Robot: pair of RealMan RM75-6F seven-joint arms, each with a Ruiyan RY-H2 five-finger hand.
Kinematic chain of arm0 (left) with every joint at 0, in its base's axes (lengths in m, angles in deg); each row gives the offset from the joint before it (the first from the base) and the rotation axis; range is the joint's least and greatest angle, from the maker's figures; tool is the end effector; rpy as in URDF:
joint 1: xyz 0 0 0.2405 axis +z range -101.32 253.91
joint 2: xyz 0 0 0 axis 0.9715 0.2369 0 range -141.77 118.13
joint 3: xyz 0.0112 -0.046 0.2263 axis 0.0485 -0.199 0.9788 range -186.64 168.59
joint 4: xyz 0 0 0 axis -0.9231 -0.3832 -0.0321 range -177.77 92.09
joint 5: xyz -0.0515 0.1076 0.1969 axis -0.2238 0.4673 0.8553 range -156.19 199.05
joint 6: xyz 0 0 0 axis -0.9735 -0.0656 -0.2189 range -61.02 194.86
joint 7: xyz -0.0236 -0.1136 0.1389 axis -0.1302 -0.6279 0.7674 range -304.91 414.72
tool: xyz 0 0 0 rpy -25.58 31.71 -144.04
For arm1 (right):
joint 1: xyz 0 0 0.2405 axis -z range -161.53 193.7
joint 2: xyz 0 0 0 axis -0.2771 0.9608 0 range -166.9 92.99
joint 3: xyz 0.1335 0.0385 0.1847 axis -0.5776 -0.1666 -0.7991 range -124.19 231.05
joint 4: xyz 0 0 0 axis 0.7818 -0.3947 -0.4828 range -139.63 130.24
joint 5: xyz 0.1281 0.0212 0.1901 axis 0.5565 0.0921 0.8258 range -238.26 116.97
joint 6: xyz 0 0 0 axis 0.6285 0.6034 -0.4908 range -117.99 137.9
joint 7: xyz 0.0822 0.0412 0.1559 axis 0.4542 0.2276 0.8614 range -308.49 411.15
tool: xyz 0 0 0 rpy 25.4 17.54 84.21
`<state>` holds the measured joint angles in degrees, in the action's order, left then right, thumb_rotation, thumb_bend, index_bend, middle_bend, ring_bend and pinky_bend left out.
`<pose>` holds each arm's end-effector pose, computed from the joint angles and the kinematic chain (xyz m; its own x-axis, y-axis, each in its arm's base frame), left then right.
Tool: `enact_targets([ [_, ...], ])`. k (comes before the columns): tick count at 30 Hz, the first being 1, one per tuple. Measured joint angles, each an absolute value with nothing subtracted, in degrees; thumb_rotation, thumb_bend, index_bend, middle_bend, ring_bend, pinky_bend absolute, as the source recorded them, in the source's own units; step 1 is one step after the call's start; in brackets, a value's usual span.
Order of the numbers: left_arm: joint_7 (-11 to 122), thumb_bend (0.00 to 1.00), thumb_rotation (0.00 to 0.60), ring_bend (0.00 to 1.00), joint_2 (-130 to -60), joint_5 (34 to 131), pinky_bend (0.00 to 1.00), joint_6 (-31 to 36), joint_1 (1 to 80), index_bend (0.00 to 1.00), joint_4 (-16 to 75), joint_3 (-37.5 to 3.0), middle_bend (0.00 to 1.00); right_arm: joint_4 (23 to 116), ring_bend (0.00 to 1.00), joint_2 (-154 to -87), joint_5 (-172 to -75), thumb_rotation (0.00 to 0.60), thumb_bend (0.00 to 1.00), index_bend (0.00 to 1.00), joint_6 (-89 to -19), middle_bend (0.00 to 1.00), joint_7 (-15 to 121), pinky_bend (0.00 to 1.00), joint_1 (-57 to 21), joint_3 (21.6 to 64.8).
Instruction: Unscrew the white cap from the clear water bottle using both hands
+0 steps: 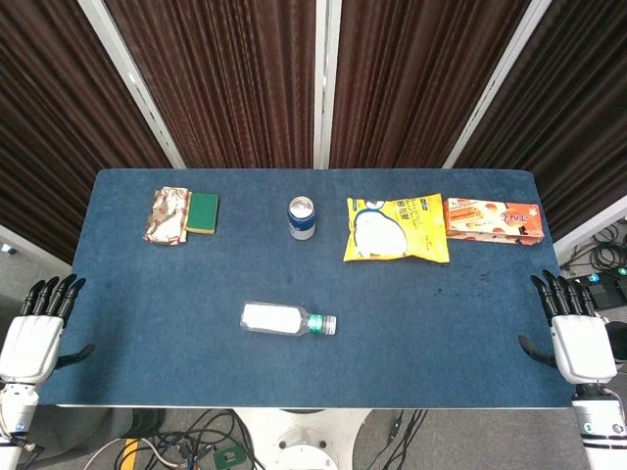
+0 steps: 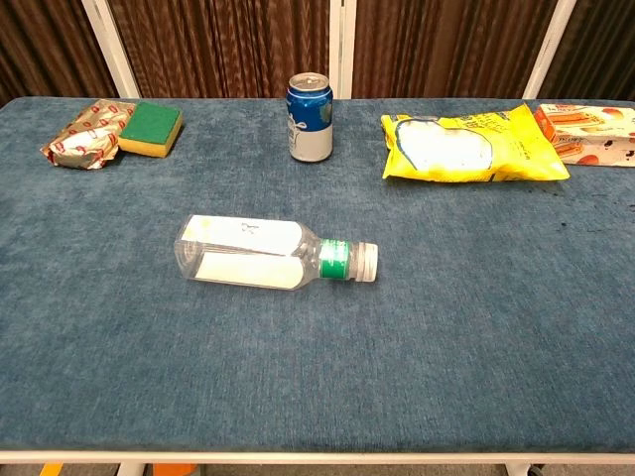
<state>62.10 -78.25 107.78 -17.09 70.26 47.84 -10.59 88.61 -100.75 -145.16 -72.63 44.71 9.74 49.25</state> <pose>-0.2961 0.2187 0.1124 0.5001 0.0320 0.8654 0.8658 -0.0381 -0.4990 -0.2921 -0.2304 0.1279 0.4854 -0.0127 0.8742 -0.8743 -0.0126 0.4853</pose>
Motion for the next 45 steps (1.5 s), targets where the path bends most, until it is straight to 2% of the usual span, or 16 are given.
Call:
enact_targets([
  [16,60.53,0.11,0.6,0.0,-77.62,111.17,0.0,-15.66,66.48,0.05,48.38,-11.9,0.04,89.1,0.0,-99.35,-146.38,0.6,0.15,0.0,-74.64,0.01,45.91,0.0,10.16,48.8],
  [22,58.32,0.11,0.6,0.01,-78.46,113.34,0.03,-9.36,60.31,0.09,48.52,-13.12,0.09,89.11,0.0,-98.29,-146.48,0.6,0.15,0.0,-74.08,0.01,46.3,0.0,8.81,47.53],
  [27,57.16,0.11,0.6,0.05,-80.61,114.52,0.09,-0.39,53.09,0.1,49.28,-14.08,0.11,89.01,0.0,-97.37,-145.84,0.6,0.15,0.0,-72.01,0.01,46.54,0.0,7.15,46.55],
  [33,59.09,0.11,0.6,0.05,-85.92,114.99,0.12,10.07,45.34,0.11,50.91,-13.99,0.12,88.77,0.0,-96.68,-145.22,0.6,0.15,0.0,-70.88,0.01,47.42,0.0,6.41,46.3],
  [38,64.24,0.11,0.6,0.05,-91.18,113.09,0.14,14.29,42.19,0.12,51.45,-13.7,0.12,88.68,0.0,-96.2,-144.96,0.6,0.15,0.0,-70.96,0.01,47.94,0.0,6.6,46.47],
  [45,69.86,0.15,0.6,0.09,-96.01,106.43,0.22,16.56,40.3,0.16,50.82,-14.68,0.16,88.45,0.0,-96.19,-144.77,0.6,0.15,0.0,-71.05,0.01,48.53,0.0,6.85,46.85],
])
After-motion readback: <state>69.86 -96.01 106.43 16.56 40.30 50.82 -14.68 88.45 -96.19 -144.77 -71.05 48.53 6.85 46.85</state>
